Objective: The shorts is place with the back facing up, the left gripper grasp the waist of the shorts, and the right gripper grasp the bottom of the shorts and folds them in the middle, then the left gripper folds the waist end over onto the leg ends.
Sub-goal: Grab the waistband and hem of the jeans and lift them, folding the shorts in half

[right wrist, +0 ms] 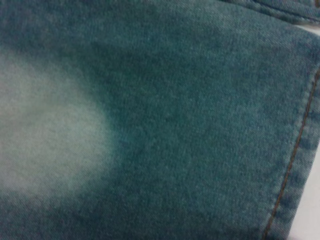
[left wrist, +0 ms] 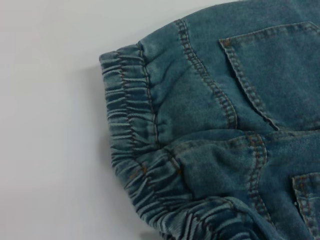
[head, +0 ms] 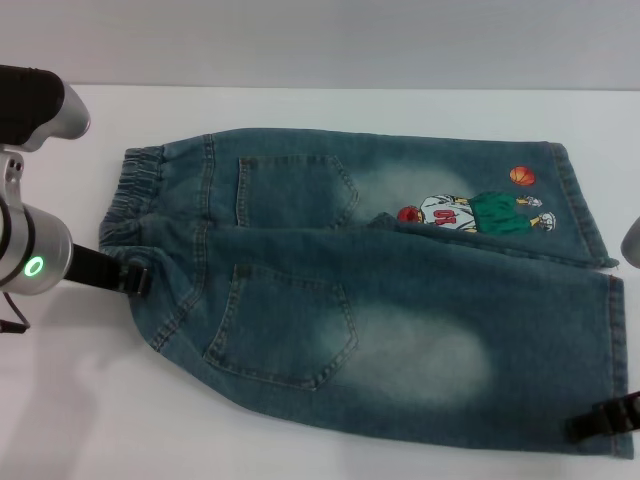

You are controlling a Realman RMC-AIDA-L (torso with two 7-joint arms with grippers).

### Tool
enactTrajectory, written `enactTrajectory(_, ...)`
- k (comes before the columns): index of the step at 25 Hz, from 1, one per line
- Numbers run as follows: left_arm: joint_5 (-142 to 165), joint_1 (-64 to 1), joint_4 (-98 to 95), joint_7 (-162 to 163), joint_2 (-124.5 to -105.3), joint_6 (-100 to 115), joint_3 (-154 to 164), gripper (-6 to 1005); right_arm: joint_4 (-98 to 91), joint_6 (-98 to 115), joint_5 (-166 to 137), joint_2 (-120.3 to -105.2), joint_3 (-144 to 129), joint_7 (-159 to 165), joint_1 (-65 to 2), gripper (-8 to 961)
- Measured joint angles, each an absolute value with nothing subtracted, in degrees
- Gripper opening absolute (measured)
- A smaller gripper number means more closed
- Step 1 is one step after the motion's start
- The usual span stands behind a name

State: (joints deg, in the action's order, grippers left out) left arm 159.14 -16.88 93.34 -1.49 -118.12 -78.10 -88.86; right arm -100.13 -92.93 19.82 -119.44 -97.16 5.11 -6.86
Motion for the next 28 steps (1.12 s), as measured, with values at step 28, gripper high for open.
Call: enactTrajectory(28,159.1,-17.3,93.3,-1.6,-118.12,-78.0,-88.9,219,-98.0,-89.2,22.4,-119.30,-97.6,5.4,-8.5,696)
